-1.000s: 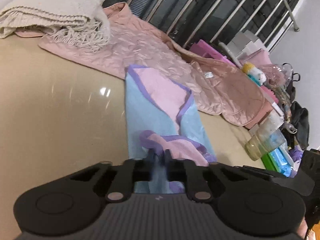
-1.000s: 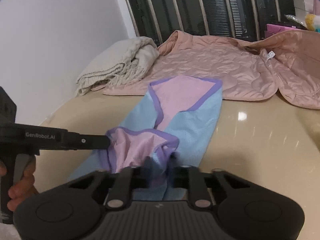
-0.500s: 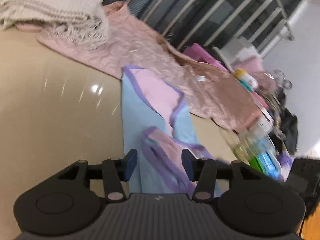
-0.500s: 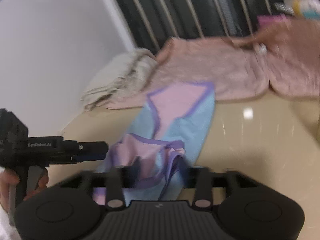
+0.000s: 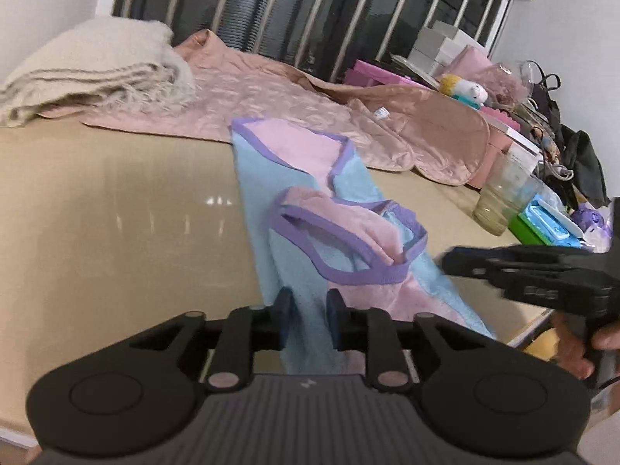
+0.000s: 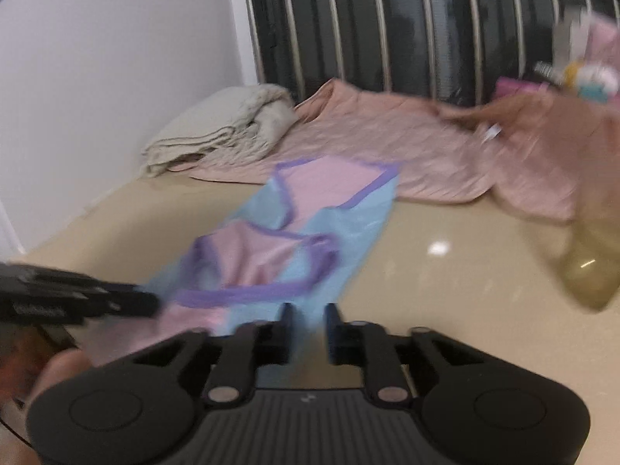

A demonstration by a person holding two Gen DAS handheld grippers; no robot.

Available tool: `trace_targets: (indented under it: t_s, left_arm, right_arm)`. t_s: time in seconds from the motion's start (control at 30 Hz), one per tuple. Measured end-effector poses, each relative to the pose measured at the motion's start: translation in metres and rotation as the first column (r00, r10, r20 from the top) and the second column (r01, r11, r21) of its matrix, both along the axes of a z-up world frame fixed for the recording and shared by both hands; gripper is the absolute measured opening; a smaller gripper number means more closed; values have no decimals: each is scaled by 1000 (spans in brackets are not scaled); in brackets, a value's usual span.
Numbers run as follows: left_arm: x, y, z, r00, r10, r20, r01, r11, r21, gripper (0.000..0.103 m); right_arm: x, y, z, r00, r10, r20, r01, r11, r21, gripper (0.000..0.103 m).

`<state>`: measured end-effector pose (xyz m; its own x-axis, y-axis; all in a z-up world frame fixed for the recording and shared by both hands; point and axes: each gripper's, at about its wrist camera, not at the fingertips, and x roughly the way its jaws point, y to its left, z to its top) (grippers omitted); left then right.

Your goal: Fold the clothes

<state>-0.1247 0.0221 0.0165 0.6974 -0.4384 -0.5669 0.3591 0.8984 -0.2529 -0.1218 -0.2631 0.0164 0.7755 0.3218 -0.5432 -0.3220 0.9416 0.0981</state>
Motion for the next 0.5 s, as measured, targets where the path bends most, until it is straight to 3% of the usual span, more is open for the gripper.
trace_targets:
  t_s: [0.07,0.17,0.23,0.3,0.4,0.47,0.5]
  left_arm:
    - [-21,5,10,992,-72,104,72,997,4,49]
    - [-40,-3,12,951,-223,214,215,975,61,61]
    - [-42,-11,4,928,-305,214,287,951,112,61]
    - [-41,-17,-7,917,-351,191,318,931,181,61]
    - [-46,-17,-14,903,-397,165,356,906,230,61]
    - [-58,-16,-12,880,-440,176,392,885,253,64]
    - [-65,-15,-10,865,-462,197,403,872,278,67]
  right_arm:
    - [-25,-2,7,991,98,89,-96,995,-17,26]
    - [-51,7,8,941,302,153,-301,953,-31,24]
    - [-45,18,-3,932,349,102,-346,937,-43,23]
    - [-35,23,-18,943,331,37,-328,942,-68,19]
    - [-38,10,-20,937,350,-5,-350,936,-13,18]
    - [-44,10,-13,928,371,-28,-372,926,-62,19]
    - [-51,12,-8,922,387,-12,-386,916,-107,26]
